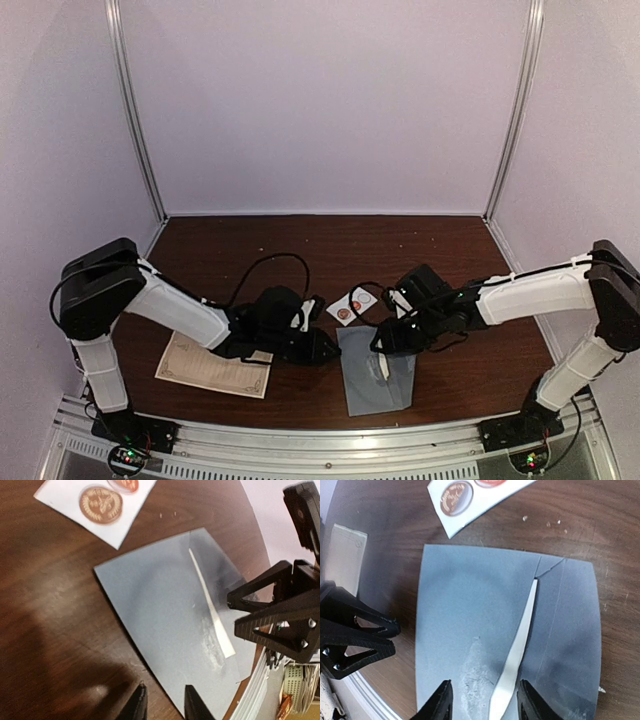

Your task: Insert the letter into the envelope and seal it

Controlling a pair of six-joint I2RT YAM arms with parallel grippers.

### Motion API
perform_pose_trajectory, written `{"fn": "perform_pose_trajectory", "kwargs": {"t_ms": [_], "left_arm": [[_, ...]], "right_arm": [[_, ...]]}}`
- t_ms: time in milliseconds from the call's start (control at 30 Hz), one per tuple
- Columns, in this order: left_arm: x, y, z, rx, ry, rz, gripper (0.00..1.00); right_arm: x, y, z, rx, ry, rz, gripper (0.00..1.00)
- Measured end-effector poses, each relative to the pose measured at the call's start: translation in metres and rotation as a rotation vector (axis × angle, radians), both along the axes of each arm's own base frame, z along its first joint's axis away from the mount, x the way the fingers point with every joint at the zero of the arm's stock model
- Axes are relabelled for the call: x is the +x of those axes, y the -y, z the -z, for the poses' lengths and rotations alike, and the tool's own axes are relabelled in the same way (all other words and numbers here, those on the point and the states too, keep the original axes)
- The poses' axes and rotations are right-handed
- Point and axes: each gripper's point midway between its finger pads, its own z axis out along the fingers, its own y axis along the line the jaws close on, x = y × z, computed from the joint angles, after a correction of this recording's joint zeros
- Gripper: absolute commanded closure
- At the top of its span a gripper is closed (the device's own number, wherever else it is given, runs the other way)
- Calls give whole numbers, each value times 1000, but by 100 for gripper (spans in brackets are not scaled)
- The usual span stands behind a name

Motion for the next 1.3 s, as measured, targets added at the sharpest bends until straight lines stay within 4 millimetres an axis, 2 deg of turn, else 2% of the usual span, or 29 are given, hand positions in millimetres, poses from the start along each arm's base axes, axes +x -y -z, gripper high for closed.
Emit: {"fn": "perform_pose_trajectory", "kwargs": {"t_ms": [100,233,333,433,500,600,667,767,933,1133,1300], "left_arm": [[14,-14,-27,17,69,-39,50],[43,-43,-80,16,192,-125,25],[59,-74,-94,46,237,-193,20],[65,-120,-75,126,205,-265,16],[60,-156,-49,216,155,-311,14],[42,-185,-24,305,97,-326,14],[31,-196,-13,335,74,-324,13],[21,-204,-3,354,47,-324,13],[18,-201,-3,308,41,-325,14],[13,-185,-6,227,32,-304,15],[-2,-158,-7,169,17,-248,15]], "right_arm": [[8,2,-22,8,58,6,38],[20,4,-57,44,147,20,32],[22,5,-64,54,165,24,32],[21,5,-62,57,161,26,32],[20,4,-61,65,154,27,32],[15,0,-59,84,142,20,32],[13,-3,-60,97,142,12,32],[11,-10,-64,124,145,2,33],[11,-15,-66,146,142,2,33],[10,-19,-67,171,140,13,33],[10,-20,-66,181,135,18,34]]}}
